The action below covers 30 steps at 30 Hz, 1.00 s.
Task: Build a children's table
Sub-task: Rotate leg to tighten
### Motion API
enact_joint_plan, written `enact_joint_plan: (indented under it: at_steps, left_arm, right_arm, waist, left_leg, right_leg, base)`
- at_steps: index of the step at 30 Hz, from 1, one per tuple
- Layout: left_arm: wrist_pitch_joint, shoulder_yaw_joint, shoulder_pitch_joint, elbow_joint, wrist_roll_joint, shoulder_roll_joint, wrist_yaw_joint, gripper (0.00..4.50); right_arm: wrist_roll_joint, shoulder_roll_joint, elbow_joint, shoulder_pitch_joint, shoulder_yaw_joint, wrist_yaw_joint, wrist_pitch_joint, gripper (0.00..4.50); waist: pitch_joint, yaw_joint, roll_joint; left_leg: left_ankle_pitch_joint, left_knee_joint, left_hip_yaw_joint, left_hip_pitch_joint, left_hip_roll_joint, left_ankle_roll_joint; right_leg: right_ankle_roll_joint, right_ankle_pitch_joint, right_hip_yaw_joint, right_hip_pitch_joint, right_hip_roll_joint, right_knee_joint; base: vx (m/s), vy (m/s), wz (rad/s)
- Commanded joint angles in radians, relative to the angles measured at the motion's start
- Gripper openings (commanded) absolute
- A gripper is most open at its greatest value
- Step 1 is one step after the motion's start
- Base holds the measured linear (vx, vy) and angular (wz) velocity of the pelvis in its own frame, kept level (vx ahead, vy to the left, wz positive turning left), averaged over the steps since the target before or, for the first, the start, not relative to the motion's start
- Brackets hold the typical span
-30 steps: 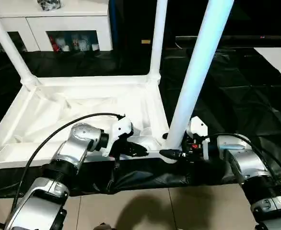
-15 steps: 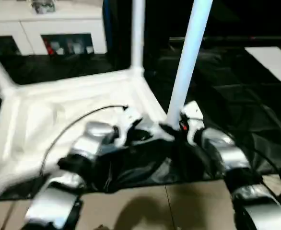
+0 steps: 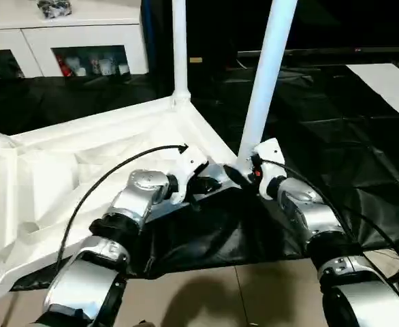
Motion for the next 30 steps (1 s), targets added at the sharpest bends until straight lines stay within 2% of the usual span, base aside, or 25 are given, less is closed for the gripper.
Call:
enact_joint_plan:
  at_steps: [1,5,7,10,13,18,25,30]
  left_arm:
    - [-0.054,-0.035,0.011,-0.057,-0.050,-0.025,-0.087,0.00]
    - [-0.050,-0.039,0.034,-0.109,-0.080,0.005,-0.184,0.00]
    - [-0.053,-0.044,0.042,-0.127,-0.087,0.018,-0.223,0.00]
    - [-0.047,-0.052,0.060,-0.159,-0.099,0.048,-0.295,0.00]
    - [-0.045,-0.056,0.069,-0.173,-0.099,0.074,-0.330,0.00]
    - [-0.022,-0.060,0.082,-0.199,-0.106,0.113,-0.390,0.00]
    - [-0.008,-0.066,0.096,-0.222,-0.109,0.125,-0.403,0.00]
    - [-0.007,-0.057,0.101,-0.224,-0.104,0.116,-0.373,0.00]
  right_arm:
    - [0.003,0.018,-0.051,0.028,0.126,0.187,-0.047,3.70]
    - [0.036,-0.035,-0.113,0.060,0.129,0.317,-0.058,3.70]
    - [0.043,-0.059,-0.138,0.074,0.137,0.374,-0.062,3.70]
    - [0.076,-0.113,-0.203,0.110,0.164,0.523,-0.037,3.70]
    - [0.096,-0.145,-0.244,0.131,0.180,0.601,-0.020,3.70]
    - [0.109,-0.189,-0.298,0.161,0.213,0.713,0.028,3.70]
    - [0.102,-0.201,-0.330,0.177,0.233,0.739,0.056,3.04]
    - [0.100,-0.198,-0.355,0.190,0.245,0.734,0.065,2.74]
  waist:
    - [-0.065,0.006,-0.007]
    - [-0.066,0.012,-0.007]
    - [-0.065,0.013,-0.005]
    - [-0.062,0.021,-0.006]
    - [-0.061,0.027,-0.005]
    - [-0.063,0.038,-0.004]
    - [-0.062,0.039,-0.006]
    - [-0.063,0.040,-0.005]
  left_leg:
    - [-0.176,-0.054,-0.004,-0.005,0.020,0.091]
    - [-0.165,-0.052,-0.001,-0.004,0.024,0.113]
    - [-0.172,-0.053,0.000,-0.002,0.026,0.115]
    - [-0.216,-0.054,-0.001,0.001,0.027,0.105]
    - [-0.220,-0.056,-0.001,0.002,0.028,0.100]
    - [-0.193,-0.056,-0.001,0.002,0.029,0.098]
    - [-0.193,-0.056,-0.003,0.000,0.028,0.084]
    - [-0.192,-0.056,-0.002,0.001,0.027,0.081]
  right_leg:
    - [-0.231,-0.159,0.048,0.062,-0.056,-0.077]
    - [-0.248,-0.124,0.049,0.064,-0.054,-0.071]
    - [-0.260,-0.119,0.048,0.060,-0.053,-0.071]
    - [-0.242,-0.189,0.049,0.059,-0.055,-0.078]
    - [-0.230,-0.218,0.049,0.057,-0.055,-0.081]
    - [-0.237,-0.175,0.050,0.055,-0.054,-0.074]
    - [-0.225,-0.203,0.050,0.056,-0.055,-0.076]
    - [-0.222,-0.202,0.050,0.056,-0.055,-0.077]
  base:
    - [0.000,0.000,0.00]
    - [0.000,0.000,0.00]
    - [0.000,0.000,0.00]
    - [0.000,0.000,0.00]
    - [0.000,0.000,0.00]
    - [0.000,0.000,0.00]
    - [0.000,0.000,0.00]
    - [0.000,0.000,0.00]
